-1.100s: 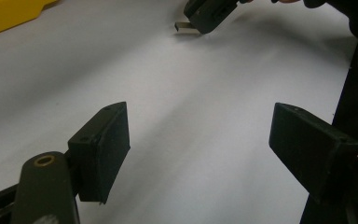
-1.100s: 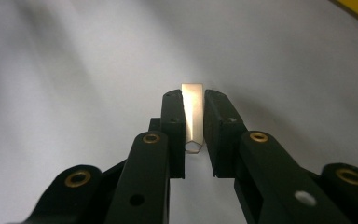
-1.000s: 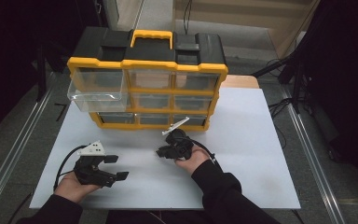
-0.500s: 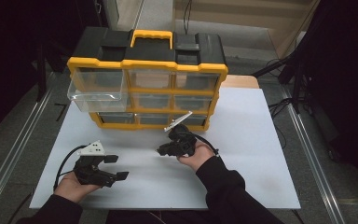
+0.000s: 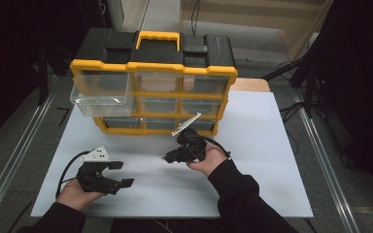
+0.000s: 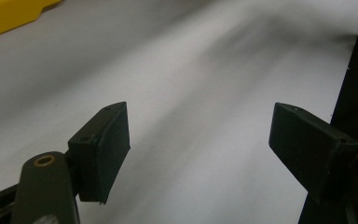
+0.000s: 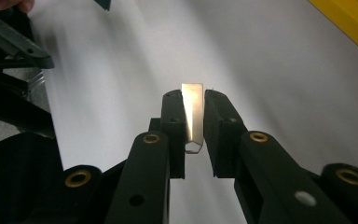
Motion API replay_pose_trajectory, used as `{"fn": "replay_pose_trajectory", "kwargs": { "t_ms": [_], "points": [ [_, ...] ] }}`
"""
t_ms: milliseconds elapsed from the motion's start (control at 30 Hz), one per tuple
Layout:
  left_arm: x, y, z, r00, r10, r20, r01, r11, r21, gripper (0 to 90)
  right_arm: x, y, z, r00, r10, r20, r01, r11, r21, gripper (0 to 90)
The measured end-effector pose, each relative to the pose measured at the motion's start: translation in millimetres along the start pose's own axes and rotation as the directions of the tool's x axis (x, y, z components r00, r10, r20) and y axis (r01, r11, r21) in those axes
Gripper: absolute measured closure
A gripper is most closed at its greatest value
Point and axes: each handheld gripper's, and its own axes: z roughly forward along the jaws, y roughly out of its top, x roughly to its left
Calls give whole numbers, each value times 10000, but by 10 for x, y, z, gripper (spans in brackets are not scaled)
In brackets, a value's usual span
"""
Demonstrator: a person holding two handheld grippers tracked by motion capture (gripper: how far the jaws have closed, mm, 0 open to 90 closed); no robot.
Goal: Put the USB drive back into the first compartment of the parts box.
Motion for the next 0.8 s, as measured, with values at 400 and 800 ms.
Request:
{"fn": "replay_pose_trajectory", "kwargs": {
  "t_ms": [400,800],
  "points": [
    [3,0,6,10000,18,6,-18,10000,20,212,88,95,-140,9997,-236,-97,236,9997,35,764],
    [7,-2,5,10000,-37,-17,37,10000,52,212,136,270,-345,9994,-255,-241,256,9997,34,763]
  ]
}}
